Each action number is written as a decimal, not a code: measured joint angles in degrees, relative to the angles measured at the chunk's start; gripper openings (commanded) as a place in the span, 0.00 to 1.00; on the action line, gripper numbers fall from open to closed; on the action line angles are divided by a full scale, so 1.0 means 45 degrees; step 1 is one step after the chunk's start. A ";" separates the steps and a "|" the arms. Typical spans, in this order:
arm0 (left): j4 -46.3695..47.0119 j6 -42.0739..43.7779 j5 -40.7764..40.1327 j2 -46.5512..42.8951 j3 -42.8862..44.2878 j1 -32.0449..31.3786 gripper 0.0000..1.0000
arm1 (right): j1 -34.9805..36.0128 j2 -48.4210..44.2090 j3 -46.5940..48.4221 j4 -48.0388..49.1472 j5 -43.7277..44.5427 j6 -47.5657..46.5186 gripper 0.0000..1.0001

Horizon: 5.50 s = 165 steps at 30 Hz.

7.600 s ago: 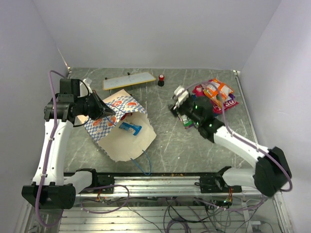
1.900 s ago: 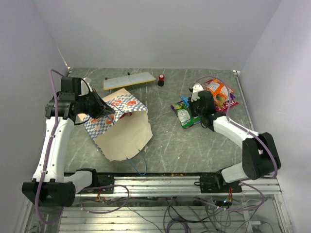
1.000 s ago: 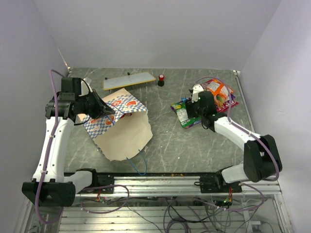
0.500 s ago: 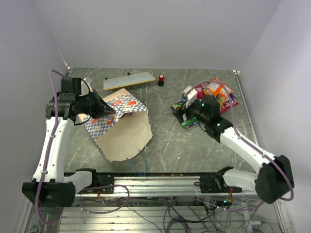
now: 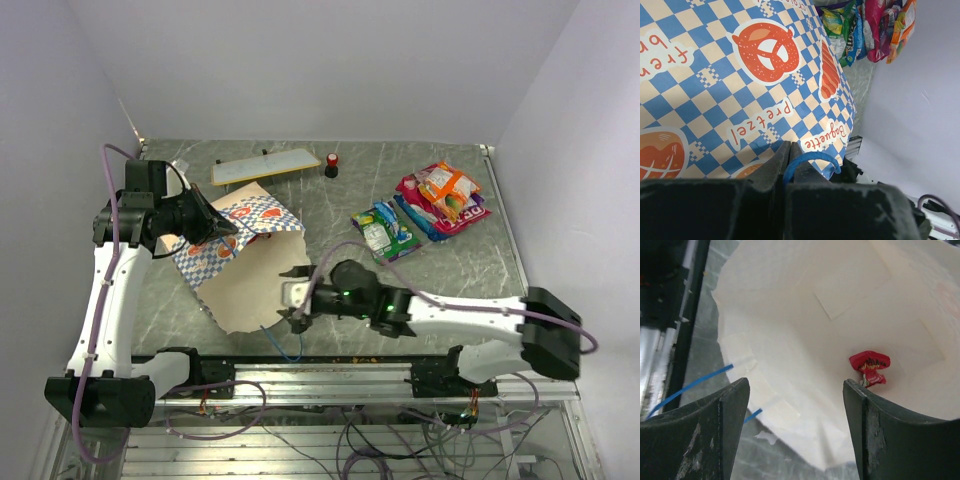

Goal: Take the snacks out of the paper bag
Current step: Take out the snack from the paper bag, then place the snack at the center of the board.

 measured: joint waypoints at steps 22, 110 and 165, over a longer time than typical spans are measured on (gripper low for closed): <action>-0.0015 0.0058 0.0325 0.0078 0.0112 0.0000 0.07 | 0.0529 1.1531 0.7213 0.2229 0.8038 -0.3915 0.83; -0.0471 0.0991 0.0437 0.0534 0.2132 -0.0019 0.07 | -0.0214 0.5571 0.3143 0.0452 0.5916 -0.1005 0.00; -0.0287 0.1064 0.0233 0.1093 0.1457 -0.0879 0.07 | -1.0423 0.3900 0.5780 -0.8038 0.3351 0.8165 0.00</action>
